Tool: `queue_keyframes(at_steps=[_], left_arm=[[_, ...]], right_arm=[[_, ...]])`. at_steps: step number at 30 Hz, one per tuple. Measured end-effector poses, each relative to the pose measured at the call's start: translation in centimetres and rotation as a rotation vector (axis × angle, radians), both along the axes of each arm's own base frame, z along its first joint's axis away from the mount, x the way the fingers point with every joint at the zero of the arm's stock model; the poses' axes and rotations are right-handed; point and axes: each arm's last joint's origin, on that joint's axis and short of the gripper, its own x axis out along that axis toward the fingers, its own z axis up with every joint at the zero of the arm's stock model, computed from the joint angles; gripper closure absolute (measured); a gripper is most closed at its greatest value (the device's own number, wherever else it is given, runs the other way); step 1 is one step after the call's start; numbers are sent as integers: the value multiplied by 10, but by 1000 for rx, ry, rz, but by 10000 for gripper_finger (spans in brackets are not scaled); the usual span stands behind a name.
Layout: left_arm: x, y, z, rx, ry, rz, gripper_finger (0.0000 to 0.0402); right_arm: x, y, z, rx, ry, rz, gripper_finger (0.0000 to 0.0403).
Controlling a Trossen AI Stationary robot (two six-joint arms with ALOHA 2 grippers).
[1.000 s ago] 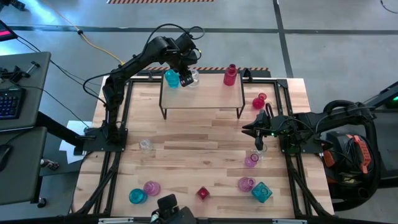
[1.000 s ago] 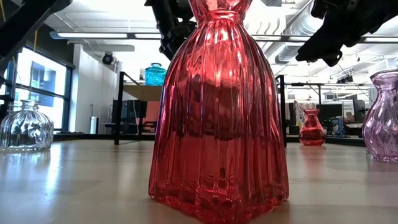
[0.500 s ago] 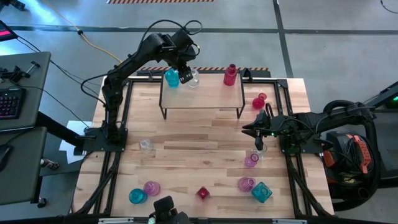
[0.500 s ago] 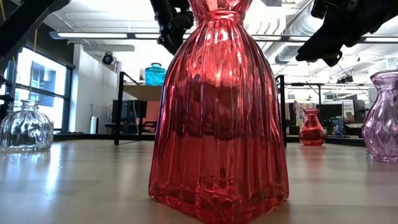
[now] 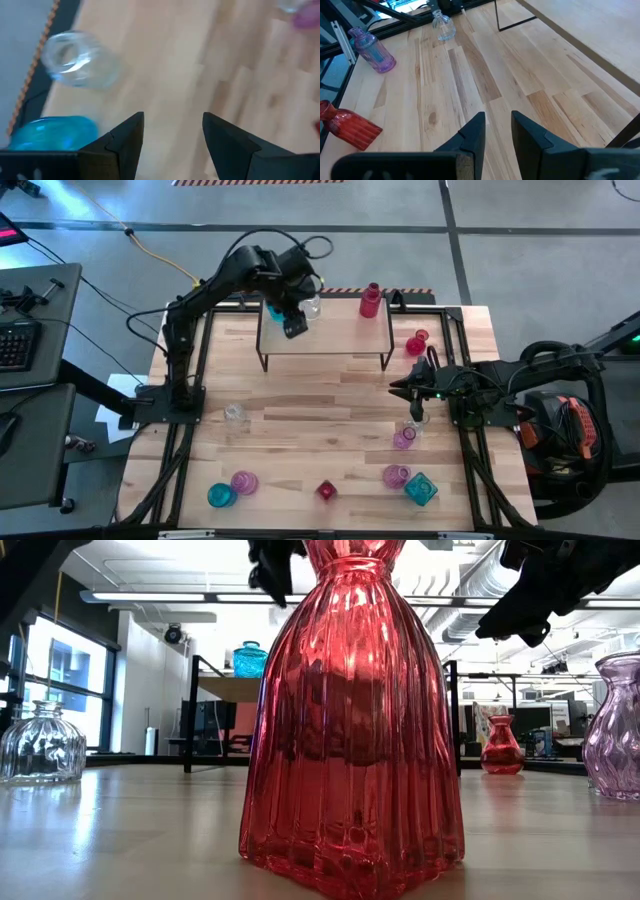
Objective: Sort vases onto shelf
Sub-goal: Put the top right violet vase on the shelf
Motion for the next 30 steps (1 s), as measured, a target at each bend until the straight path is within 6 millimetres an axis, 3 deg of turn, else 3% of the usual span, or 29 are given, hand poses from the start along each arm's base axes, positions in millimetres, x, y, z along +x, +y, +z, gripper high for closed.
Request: queue_keyframes(at_steps=[9,14,17,26,30], left_arm=[[15,-54,4,-12,-18,-162,209],[20,-78,4,-12,-18,-234,209],[22,-90,4,-12,-17,-267,209],[23,-104,6,-13,-21,-302,209],[23,-106,6,-22,-22,-287,209]], right_arm=[[0,1,0,18,4,47,329],[-16,18,1,120,40,733,329],[-22,23,1,186,27,943,329],[-26,27,1,249,10,1139,329],[-27,27,2,364,53,1121,329]])
